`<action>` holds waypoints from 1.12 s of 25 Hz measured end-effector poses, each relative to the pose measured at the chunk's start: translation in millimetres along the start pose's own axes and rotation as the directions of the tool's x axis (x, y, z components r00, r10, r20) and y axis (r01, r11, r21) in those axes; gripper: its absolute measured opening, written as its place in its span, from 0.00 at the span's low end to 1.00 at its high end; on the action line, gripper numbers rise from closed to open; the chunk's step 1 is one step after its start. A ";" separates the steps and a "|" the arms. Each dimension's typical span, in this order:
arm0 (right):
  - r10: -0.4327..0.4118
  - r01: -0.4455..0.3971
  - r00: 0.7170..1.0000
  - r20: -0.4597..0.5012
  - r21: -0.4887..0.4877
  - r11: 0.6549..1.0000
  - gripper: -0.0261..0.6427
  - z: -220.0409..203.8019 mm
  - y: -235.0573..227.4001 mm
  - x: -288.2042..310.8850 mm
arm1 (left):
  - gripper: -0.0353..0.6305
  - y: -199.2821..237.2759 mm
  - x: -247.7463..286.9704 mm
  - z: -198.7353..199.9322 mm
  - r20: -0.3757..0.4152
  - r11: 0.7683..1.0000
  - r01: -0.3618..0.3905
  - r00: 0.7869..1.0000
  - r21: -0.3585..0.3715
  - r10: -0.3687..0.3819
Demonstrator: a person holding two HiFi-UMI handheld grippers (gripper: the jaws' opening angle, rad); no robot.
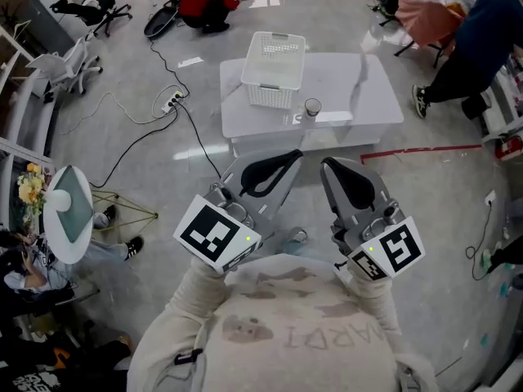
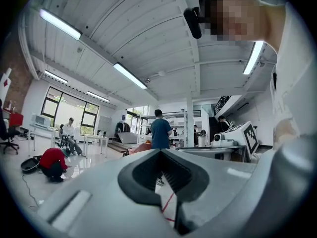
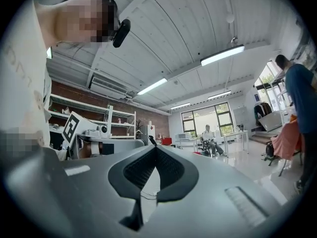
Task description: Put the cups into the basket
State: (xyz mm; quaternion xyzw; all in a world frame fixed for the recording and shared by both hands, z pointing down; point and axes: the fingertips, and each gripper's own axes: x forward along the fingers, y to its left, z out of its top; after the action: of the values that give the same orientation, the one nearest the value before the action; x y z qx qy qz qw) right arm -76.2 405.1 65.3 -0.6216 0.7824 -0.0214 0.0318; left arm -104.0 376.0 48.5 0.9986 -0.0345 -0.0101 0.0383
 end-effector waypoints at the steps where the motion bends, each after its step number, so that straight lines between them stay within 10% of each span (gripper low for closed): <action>1: 0.013 -0.013 1.000 0.002 0.001 1.000 0.08 1.1 -13.5 -3.9 | 0.05 -1.2 13.9 -0.1 0.006 1.000 -0.012 1.000 0.008 0.011; 12: 0.031 -0.032 0.999 0.005 0.084 0.996 0.08 -13.3 -105.7 6.8 | 0.05 30.3 86.7 -13.7 -0.040 0.996 -0.083 0.996 0.015 0.084; 28: -0.133 0.138 0.989 -0.072 0.083 0.987 0.08 -33.1 -231.9 149.8 | 0.05 199.0 181.8 -10.2 -0.037 0.998 0.050 0.998 0.034 -0.049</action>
State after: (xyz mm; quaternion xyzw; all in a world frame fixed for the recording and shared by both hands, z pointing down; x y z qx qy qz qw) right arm 112.8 206.5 111.7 -0.6703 0.7372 -0.0783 0.0316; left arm 64.0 166.2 70.9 0.9997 -0.0093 0.0075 0.0211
